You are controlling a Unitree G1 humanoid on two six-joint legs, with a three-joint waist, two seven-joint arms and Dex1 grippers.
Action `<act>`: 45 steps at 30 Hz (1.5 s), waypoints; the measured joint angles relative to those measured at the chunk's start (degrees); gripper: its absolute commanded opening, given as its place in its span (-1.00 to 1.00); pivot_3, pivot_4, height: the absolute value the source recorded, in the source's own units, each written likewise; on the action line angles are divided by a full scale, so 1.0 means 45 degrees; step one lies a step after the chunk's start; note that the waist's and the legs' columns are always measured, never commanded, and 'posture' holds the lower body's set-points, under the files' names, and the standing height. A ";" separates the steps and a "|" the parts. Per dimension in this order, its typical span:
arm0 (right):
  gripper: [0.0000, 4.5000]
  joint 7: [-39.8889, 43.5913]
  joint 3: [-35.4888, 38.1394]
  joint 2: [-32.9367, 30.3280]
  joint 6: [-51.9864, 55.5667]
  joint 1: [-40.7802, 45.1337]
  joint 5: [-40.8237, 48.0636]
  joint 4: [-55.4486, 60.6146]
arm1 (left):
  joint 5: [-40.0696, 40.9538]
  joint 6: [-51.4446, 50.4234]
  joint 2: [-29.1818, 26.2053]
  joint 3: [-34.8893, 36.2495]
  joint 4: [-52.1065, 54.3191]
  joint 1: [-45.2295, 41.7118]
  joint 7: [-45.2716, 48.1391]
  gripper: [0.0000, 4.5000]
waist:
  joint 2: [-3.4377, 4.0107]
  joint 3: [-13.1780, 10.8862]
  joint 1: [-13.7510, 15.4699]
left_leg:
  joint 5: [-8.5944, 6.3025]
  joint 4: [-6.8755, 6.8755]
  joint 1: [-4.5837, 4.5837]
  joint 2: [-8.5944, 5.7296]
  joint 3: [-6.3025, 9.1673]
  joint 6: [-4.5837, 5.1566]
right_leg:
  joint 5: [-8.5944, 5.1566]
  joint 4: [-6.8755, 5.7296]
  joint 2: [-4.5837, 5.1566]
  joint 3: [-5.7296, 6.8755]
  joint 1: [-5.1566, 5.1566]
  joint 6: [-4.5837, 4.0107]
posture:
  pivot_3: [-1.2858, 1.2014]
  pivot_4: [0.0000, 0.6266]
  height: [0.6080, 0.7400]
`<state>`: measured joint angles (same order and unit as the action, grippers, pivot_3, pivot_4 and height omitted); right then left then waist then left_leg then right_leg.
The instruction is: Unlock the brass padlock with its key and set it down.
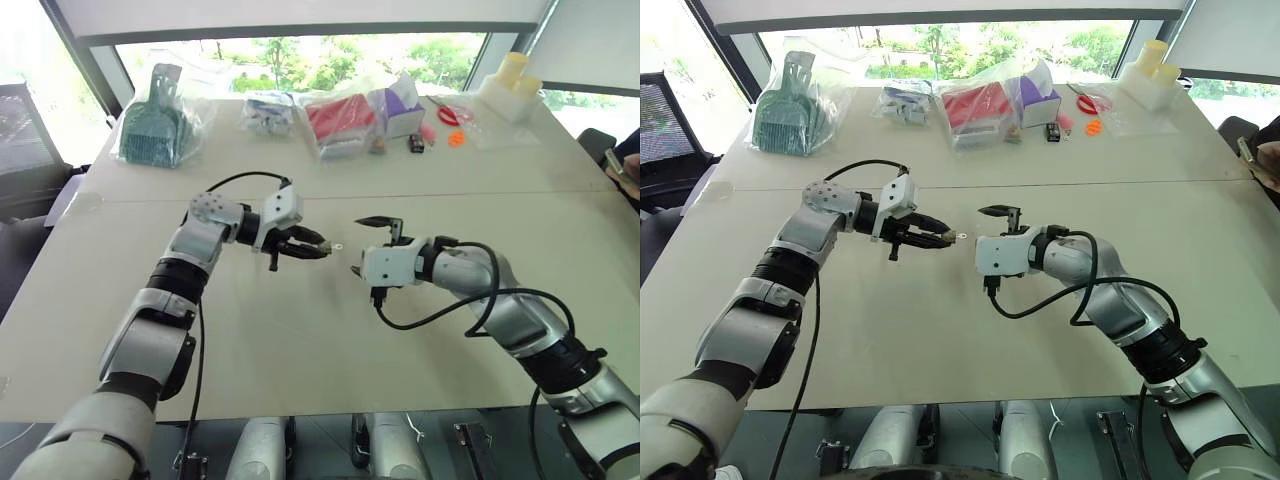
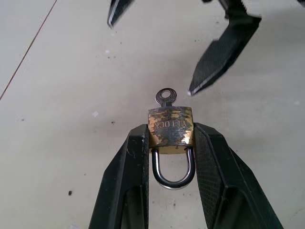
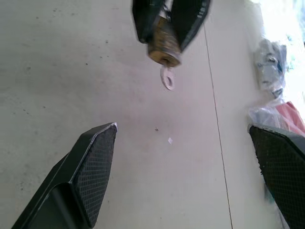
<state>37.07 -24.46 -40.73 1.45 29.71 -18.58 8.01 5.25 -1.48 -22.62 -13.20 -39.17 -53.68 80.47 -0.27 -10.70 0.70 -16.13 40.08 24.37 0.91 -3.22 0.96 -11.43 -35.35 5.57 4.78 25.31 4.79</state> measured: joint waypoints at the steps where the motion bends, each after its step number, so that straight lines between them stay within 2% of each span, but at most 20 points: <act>1: 1.00 -0.0124 0.0000 0.0128 -0.0254 0.0022 -0.0274 -0.0172 | 0.0012 -0.0087 -0.0010 0.0007 0.0093 0.0000 0.0018 -0.68 | 0.0000 0.0000 -0.0005 | 0.0000 0.0000 -0.0001 0.0000 -0.0002 0.0000 | 0.0000 -0.0001 -0.0001 0.0000 0.0000 0.0000 | 0.03 -0.52 1.00; 4: 1.00 -0.0299 0.0005 0.0575 -0.0721 0.0206 -0.0780 -0.0497 | 0.0020 -0.0134 -0.0070 0.0069 0.0260 0.0000 0.0013 -0.68 | 0.0000 0.0000 -0.0019 | 0.0001 -0.0001 -0.0003 0.0002 -0.0001 -0.0002 | 0.0000 -0.0004 -0.0005 0.0000 0.0000 0.0000 | 0.03 -0.52 1.00; 6: 0.76 -0.0311 0.0018 0.0814 -0.0845 0.0343 -0.0915 -0.0580 | 0.0023 -0.0151 -0.0076 0.0109 0.0263 0.0001 0.0001 -0.68 | 0.0000 0.0000 -0.0020 | 0.0001 -0.0001 -0.0003 0.0002 -0.0002 -0.0002 | 0.0000 -0.0004 -0.0005 0.0000 0.0001 0.0000 | 0.03 -0.52 1.00; 8: 0.41 -0.0314 0.0030 0.0937 -0.1030 0.0431 -0.1094 -0.0623 | 0.0023 -0.0152 -0.0084 0.0109 0.0269 0.0009 -0.0007 -0.68 | 0.0000 0.0000 -0.0001 | 0.0001 0.0000 -0.0003 0.0002 -0.0002 -0.0002 | 0.0000 -0.0004 -0.0004 0.0000 0.0000 0.0000 | 0.03 -0.52 1.00; 9: 0.12 -0.0315 0.0039 0.0984 -0.1080 0.0455 -0.1124 -0.0632 | 0.0023 -0.0152 -0.0085 0.0110 0.0269 0.0010 -0.0009 -0.68 | 0.0000 0.0000 0.0007 | 0.0001 0.0000 -0.0002 0.0002 -0.0002 -0.0002 | 0.0000 -0.0003 -0.0004 0.0000 -0.0001 0.0000 | 0.03 -0.52 1.00; 11: -0.31 -0.0314 0.0071 0.1152 -0.1188 0.0491 -0.1209 -0.0710 | 0.0023 -0.0152 -0.0085 0.0110 0.0276 0.0014 -0.0014 -0.68 | 0.0000 0.0000 0.0003 | 0.0002 0.0000 -0.0002 0.0001 -0.0004 -0.0002 | 0.0000 -0.0002 -0.0004 0.0000 -0.0003 0.0000 | 0.03 -0.52 1.00; 12: -0.61 -0.0297 0.0074 0.1238 -0.1245 0.0496 -0.1234 -0.0774 | 0.0029 -0.0152 -0.0080 0.0121 0.0300 0.0015 -0.0038 -0.68 | 0.0000 0.0000 -0.0001 | 0.0002 0.0000 -0.0002 0.0001 -0.0005 -0.0002 | 0.0000 -0.0002 -0.0004 0.0000 -0.0003 0.0000 | 0.03 -0.52 1.00; 14: -0.96 -0.0223 0.0047 0.1307 -0.1290 0.0491 -0.1316 -0.0909 | 0.0043 -0.0150 -0.0095 0.0201 0.0390 0.0013 -0.0160 -0.68 | 0.0000 0.0000 -0.0006 | 0.0002 0.0000 -0.0002 0.0001 -0.0005 -0.0002 | 0.0000 -0.0003 -0.0004 0.0000 -0.0003 0.0000 | 0.03 -0.52 1.00; 22: -0.96 0.0260 0.0168 0.1484 -0.1076 0.0531 -0.1145 -0.0941 | -0.0061 0.0301 -0.0089 0.0139 0.0423 0.0070 -0.0286 -0.68 | 0.0000 0.0000 -0.0013 | 0.0002 0.0000 -0.0003 0.0002 -0.0028 -0.0002 | 0.0000 -0.0004 -0.0004 0.0000 -0.0003 0.0000 | 0.03 -0.52 1.00; 24: -0.96 0.1111 0.0421 0.1824 -0.0029 0.0537 -0.0370 -0.0855 | -0.0535 0.1262 -0.0129 -0.0033 0.0473 0.0159 -0.0586 -0.68 | 0.0000 0.0000 -0.0010 | 0.0002 0.0000 -0.0005 0.0002 -0.0027 -0.0003 | 0.0001 -0.0004 -0.0004 0.0000 -0.0004 -0.0001 | 0.03 -0.52 1.00; 28: -0.96 0.2970 0.1082 0.2434 0.3604 0.0844 0.1729 -0.0346 | -0.1603 0.4174 -0.0393 -0.0642 0.0490 0.0176 -0.1249 -0.68 | 0.0002 0.0001 0.0005 | 0.0003 0.0001 -0.0005 0.0004 -0.0020 -0.0004 | 0.0004 -0.0010 -0.0002 0.0000 -0.0004 -0.0005 | 0.03 -0.52 1.00; 31: -0.96 0.3591 0.1395 0.2458 0.5264 0.1242 0.2475 0.0009 | -0.1898 0.5512 -0.0500 -0.0732 0.0456 0.0094 -0.1566 -0.68 | 0.0004 0.0002 0.0016 | 0.0002 0.0001 -0.0006 0.0005 -0.0006 -0.0003 | 0.0004 -0.0009 -0.0001 0.0001 -0.0004 -0.0005 | 0.03 -0.52 1.00; 34: -0.96 0.3255 0.1459 0.2418 0.4767 0.1319 0.2318 0.0018 | -0.1592 0.5146 -0.0514 -0.0590 0.0358 -0.0127 -0.1521 -0.68 | 0.0004 0.0002 0.0002 | 0.0002 0.0001 -0.0005 0.0003 -0.0018 -0.0003 | 0.0003 -0.0009 -0.0001 0.0001 -0.0002 -0.0004 | 0.03 -0.52 1.00; 37: -0.96 0.2122 0.0851 0.1661 0.1195 0.1357 0.0909 -0.0398 | -0.0605 0.3414 -0.0517 -0.0113 0.0394 -0.0191 -0.0815 -0.68 | 0.0004 0.0002 -0.0029 | 0.0002 -0.0002 -0.0005 0.0001 -0.0037 -0.0003 | -0.0002 -0.0012 -0.0002 0.0001 0.0003 0.0005 | 0.03 -0.52 1.00; 40: -0.57 0.0766 0.0390 0.0822 -0.2828 0.1325 -0.0435 -0.1218 | 0.0068 0.1759 -0.0763 0.0040 0.0515 -0.0224 0.0217 -0.68 | 0.0004 0.0001 -0.0044 | 0.0003 -0.0002 -0.0005 0.0001 -0.0041 -0.0005 | -0.0006 -0.0012 -0.0003 0.0000 0.0004 0.0011 | 0.03 -0.52 1.00; 42: -0.16 0.0059 0.0421 0.0682 -0.4366 0.1321 -0.0862 -0.1675 | 0.0096 0.1274 -0.0889 0.0053 0.0486 -0.0224 0.0574 -0.68 | 0.0002 0.0000 -0.0051 | 0.0005 -0.0002 -0.0006 0.0001 -0.0042 -0.0008 | -0.0006 -0.0014 -0.0003 0.0000 0.0003 0.0011 | 0.03 -0.52 1.00; 45: 0.58 -0.0729 0.0470 0.0715 -0.5722 0.1335 -0.1258 -0.2052 | 0.0113 0.0722 -0.0935 0.0060 0.0460 -0.0224 0.0953 -0.68 | 0.0002 0.0000 -0.0038 | 0.0007 -0.0001 -0.0006 0.0002 -0.0042 -0.0010 | -0.0005 -0.0017 -0.0004 -0.0001 0.0002 0.0010 | 0.03 -0.52 1.00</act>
<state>33.79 -22.35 -37.51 -24.29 35.72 -24.25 -1.22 5.75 1.76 -26.83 -12.93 -37.10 -54.69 84.75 -0.26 -10.70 0.53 -16.10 40.08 24.34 0.92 -3.41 0.91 -11.45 -35.43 5.56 4.78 25.32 4.84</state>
